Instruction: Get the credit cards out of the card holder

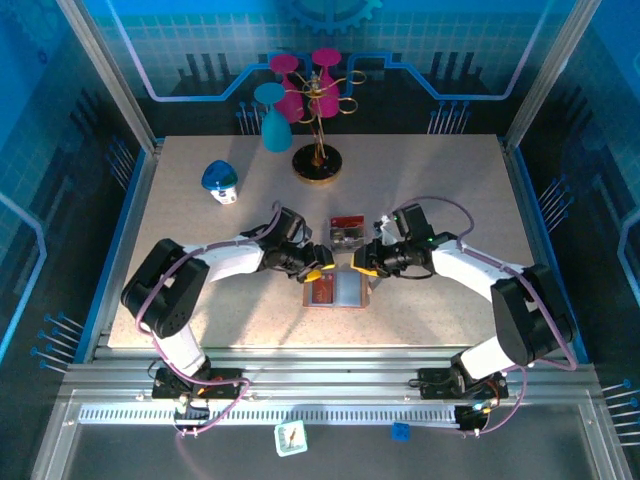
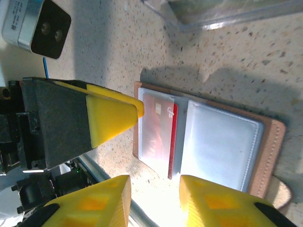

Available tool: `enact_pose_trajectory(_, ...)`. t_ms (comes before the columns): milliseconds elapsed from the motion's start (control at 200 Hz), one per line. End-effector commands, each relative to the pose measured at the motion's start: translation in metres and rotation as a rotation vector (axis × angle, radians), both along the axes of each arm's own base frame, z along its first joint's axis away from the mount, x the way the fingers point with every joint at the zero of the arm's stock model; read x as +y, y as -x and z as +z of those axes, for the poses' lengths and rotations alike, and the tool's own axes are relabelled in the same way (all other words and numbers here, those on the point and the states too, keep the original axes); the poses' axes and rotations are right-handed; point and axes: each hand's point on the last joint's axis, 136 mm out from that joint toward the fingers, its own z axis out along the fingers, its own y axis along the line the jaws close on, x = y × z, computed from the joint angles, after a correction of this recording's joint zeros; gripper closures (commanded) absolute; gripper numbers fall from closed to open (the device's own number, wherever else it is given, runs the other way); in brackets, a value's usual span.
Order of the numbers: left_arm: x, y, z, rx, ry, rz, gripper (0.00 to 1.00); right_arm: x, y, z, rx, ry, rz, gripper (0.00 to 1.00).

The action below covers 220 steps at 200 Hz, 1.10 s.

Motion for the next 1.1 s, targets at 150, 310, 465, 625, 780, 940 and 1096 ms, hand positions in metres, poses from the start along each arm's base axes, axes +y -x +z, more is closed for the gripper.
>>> enact_pose_trajectory(150, 0.017, 0.013, -0.004, 0.001, -0.017, 0.008, 0.62, 0.035, 0.008, -0.013, 0.047, -0.015, 0.052, 0.69)
enact_pose_trajectory(310, 0.019, 0.018, -0.008, 0.009, -0.009, 0.014, 0.73, 0.049, 0.014, -0.026, 0.075, -0.009, 0.066, 0.7)
enact_pose_trajectory(465, 0.02, 0.022, -0.013, 0.022, -0.009, 0.01, 0.83, 0.054, 0.017, -0.036, 0.099, 0.009, 0.07, 0.72)
enact_pose_trajectory(625, 0.024, 0.027, -0.022, 0.039, -0.027, 0.012, 0.91, 0.056, 0.02, -0.046, 0.126, 0.021, 0.075, 0.75)
enact_pose_trajectory(780, 0.027, 0.03, -0.026, 0.046, -0.042, 0.009, 0.92, 0.06, 0.02, -0.05, 0.138, 0.02, 0.087, 0.77)
enact_pose_trajectory(940, 0.033, 0.033, -0.029, 0.044, -0.083, 0.002, 0.92, 0.065, 0.021, -0.053, 0.146, 0.02, 0.097, 0.79)
enact_pose_trajectory(1096, 0.036, 0.034, -0.029, 0.043, -0.095, -0.002, 0.92, 0.067, 0.023, -0.057, 0.156, 0.028, 0.104, 0.79)
